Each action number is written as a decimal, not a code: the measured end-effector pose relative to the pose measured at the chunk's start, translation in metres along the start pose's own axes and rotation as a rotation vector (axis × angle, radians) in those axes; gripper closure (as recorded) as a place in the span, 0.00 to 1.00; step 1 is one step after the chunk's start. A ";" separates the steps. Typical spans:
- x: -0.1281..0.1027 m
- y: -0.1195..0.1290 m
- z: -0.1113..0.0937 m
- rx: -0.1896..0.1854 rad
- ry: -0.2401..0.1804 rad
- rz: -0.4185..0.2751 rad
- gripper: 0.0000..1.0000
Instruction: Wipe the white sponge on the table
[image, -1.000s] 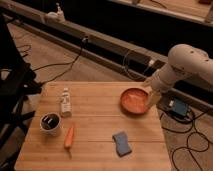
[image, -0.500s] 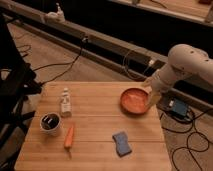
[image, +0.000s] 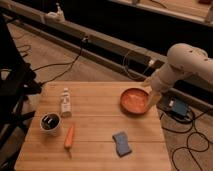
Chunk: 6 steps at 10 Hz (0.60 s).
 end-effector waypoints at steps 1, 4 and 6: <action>-0.001 0.008 0.011 -0.036 0.026 -0.055 0.31; 0.001 0.023 0.040 -0.095 0.096 -0.156 0.31; -0.004 0.026 0.054 -0.093 0.107 -0.168 0.31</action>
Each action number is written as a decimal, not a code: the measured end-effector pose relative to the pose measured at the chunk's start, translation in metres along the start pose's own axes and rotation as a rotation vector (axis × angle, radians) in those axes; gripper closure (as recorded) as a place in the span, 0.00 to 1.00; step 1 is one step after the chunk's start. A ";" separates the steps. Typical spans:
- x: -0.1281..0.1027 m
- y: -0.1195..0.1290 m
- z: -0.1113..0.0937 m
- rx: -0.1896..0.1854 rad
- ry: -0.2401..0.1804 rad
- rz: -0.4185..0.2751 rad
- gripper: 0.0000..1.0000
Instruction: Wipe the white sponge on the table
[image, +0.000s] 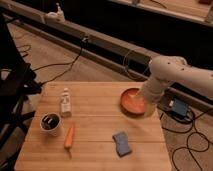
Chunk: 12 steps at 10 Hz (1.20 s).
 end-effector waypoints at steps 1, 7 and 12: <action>-0.002 0.002 0.006 0.010 0.008 0.002 0.31; -0.034 0.051 0.053 0.007 0.015 0.004 0.31; -0.038 0.057 0.056 -0.006 0.014 -0.008 0.31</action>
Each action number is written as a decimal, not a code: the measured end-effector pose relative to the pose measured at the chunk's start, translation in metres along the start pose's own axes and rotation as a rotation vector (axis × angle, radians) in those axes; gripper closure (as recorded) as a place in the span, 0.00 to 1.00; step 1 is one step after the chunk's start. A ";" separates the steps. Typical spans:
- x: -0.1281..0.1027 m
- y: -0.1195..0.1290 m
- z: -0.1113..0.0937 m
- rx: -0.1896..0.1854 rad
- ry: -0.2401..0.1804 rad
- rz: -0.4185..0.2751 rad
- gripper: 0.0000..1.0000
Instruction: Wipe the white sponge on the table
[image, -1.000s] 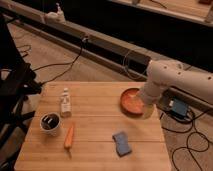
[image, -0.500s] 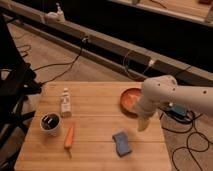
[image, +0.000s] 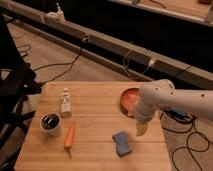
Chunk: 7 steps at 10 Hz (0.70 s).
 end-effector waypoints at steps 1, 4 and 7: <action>0.004 -0.003 0.004 -0.009 0.018 -0.007 0.31; -0.011 -0.009 0.026 -0.048 0.013 -0.040 0.31; -0.042 -0.008 0.053 -0.094 -0.061 -0.066 0.31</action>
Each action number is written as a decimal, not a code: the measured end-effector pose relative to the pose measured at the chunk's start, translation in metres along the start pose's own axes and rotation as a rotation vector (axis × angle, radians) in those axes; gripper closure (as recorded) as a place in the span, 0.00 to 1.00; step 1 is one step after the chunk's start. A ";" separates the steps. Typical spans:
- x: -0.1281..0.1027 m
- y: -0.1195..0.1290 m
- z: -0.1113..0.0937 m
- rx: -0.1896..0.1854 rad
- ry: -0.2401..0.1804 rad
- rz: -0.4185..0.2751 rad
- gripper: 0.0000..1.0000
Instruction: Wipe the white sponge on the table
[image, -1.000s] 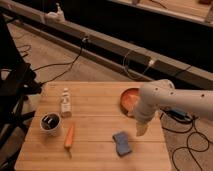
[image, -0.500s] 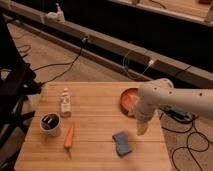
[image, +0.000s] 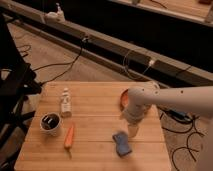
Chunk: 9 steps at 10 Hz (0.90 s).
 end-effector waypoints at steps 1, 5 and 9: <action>-0.003 0.000 0.007 -0.010 -0.013 -0.004 0.31; -0.010 -0.005 0.042 -0.054 -0.052 -0.017 0.31; -0.006 0.005 0.070 -0.115 -0.074 0.002 0.31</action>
